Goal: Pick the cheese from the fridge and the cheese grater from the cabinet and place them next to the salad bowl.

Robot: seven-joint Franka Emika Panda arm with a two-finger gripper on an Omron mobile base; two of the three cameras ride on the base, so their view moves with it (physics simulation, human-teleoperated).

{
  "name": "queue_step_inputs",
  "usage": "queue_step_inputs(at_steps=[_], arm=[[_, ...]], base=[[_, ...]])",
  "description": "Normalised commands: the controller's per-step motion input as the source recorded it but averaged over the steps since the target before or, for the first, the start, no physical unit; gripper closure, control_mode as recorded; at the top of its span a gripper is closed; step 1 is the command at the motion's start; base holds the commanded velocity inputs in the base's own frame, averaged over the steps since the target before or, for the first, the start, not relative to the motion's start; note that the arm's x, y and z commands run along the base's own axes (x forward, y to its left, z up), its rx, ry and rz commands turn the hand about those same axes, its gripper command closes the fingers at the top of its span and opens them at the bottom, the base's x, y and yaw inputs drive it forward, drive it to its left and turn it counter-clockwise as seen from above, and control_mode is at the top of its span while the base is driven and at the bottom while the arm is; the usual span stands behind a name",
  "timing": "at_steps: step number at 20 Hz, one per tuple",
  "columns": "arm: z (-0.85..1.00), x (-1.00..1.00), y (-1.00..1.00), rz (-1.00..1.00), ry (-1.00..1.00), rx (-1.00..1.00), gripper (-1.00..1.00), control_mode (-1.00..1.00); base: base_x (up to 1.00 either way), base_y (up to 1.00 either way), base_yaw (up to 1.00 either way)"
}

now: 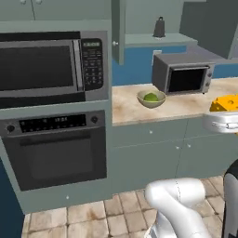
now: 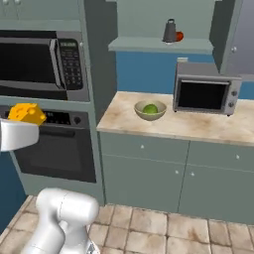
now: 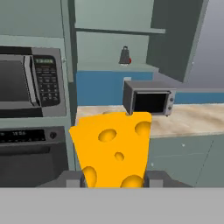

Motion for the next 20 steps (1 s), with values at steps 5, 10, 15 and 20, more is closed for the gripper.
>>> queue_step_inputs(at_steps=[5,10,15,20], arm=[[0.00,0.00,0.00,0.00,0.00,0.00,1.00,1.00],[0.00,0.00,0.00,0.00,0.00,0.00,1.00,1.00],[0.00,0.00,0.00,0.00,0.00,0.00,1.00,1.00],[0.00,0.00,0.00,0.00,0.00,0.00,1.00,1.00]], base=[[0.07,-0.88,0.41],[0.48,-0.64,0.19],[0.84,0.35,0.02],[0.82,0.01,0.02]])
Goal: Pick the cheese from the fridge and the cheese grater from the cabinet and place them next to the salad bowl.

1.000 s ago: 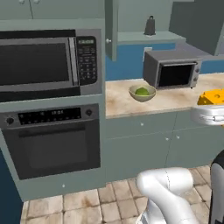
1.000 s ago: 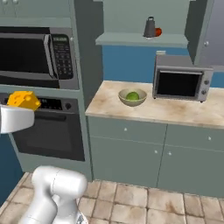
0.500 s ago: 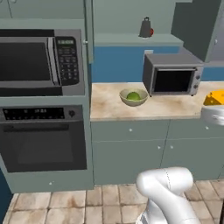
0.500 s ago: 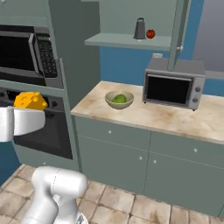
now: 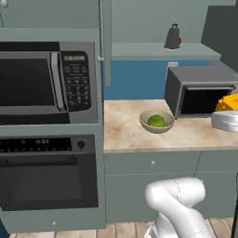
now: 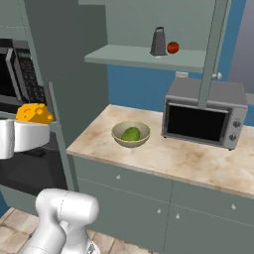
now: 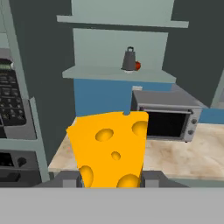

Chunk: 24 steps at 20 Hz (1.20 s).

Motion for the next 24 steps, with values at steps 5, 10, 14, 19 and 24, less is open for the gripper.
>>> queue_step_inputs(at_steps=[5,10,14,19,24], arm=[[0.00,0.00,0.00,0.00,0.00,0.00,1.00,1.00],[0.00,0.00,0.00,0.00,0.00,0.00,1.00,1.00],[0.00,0.00,0.00,0.00,0.00,0.00,1.00,1.00],[0.00,0.00,0.00,0.00,0.00,0.00,1.00,1.00],[0.00,0.00,0.00,0.00,0.00,0.00,1.00,1.00]], base=[[0.61,-0.46,0.19],[0.74,-0.22,0.13],[0.62,-0.40,0.00],[0.62,-0.37,-0.18],[0.76,-0.18,-0.38]])
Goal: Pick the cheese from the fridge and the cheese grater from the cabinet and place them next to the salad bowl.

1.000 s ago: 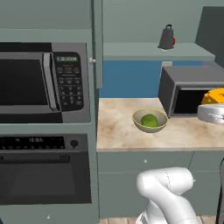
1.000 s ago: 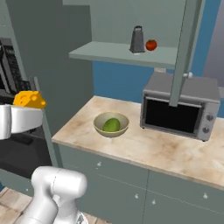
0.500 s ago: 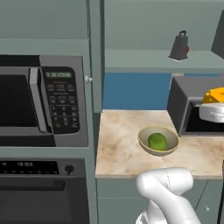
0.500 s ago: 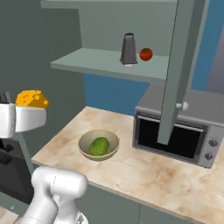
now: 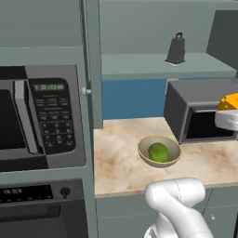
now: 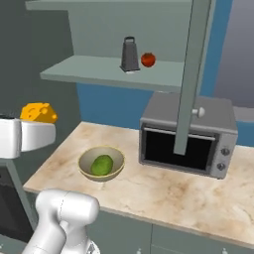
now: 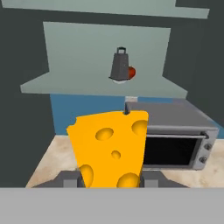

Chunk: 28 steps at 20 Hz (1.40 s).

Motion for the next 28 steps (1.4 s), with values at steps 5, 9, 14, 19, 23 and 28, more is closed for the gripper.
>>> queue_step_inputs(at_steps=[5,9,14,19,23,28], arm=[[0.00,0.00,0.00,0.00,0.00,0.00,1.00,1.00],[0.00,0.00,0.00,0.00,0.00,0.00,1.00,1.00],[0.00,0.00,0.00,0.00,0.00,0.00,1.00,1.00],[-0.15,0.00,0.12,-0.09,0.06,0.01,1.00,-1.00],[-0.17,0.08,0.46,-0.02,0.06,0.00,1.00,-1.00],[-0.28,0.18,0.10,0.01,0.13,-0.02,1.00,-1.00]], base=[[0.43,-0.24,-0.30],[0.19,-0.63,-0.24],[0.08,-0.69,-0.25],[0.01,-0.13,-0.05],[0.00,0.00,0.00],[0.00,0.00,0.00]])
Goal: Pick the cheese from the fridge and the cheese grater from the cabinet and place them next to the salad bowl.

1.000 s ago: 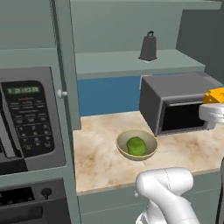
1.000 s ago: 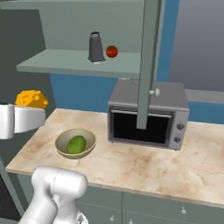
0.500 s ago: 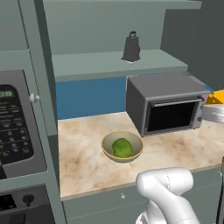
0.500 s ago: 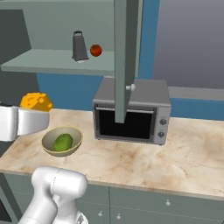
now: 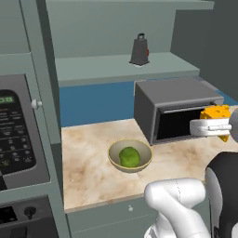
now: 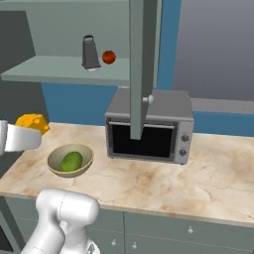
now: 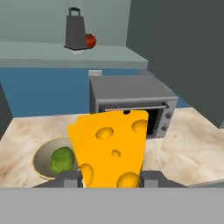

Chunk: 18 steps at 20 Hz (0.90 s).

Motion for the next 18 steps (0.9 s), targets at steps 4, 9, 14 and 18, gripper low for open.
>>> queue_step_inputs(at_steps=[4,9,14,18], arm=[[-0.55,0.00,0.00,0.02,0.03,-0.08,1.00,-1.00],[-0.59,0.05,0.00,0.07,0.03,-0.05,1.00,-1.00],[-0.50,0.34,-0.02,0.06,0.21,0.00,1.00,-1.00],[-0.54,0.43,-0.03,0.03,0.22,0.00,1.00,-1.00]], base=[[0.00,0.00,0.00],[0.00,0.00,0.00],[0.00,0.00,0.00],[0.00,0.00,0.00]])
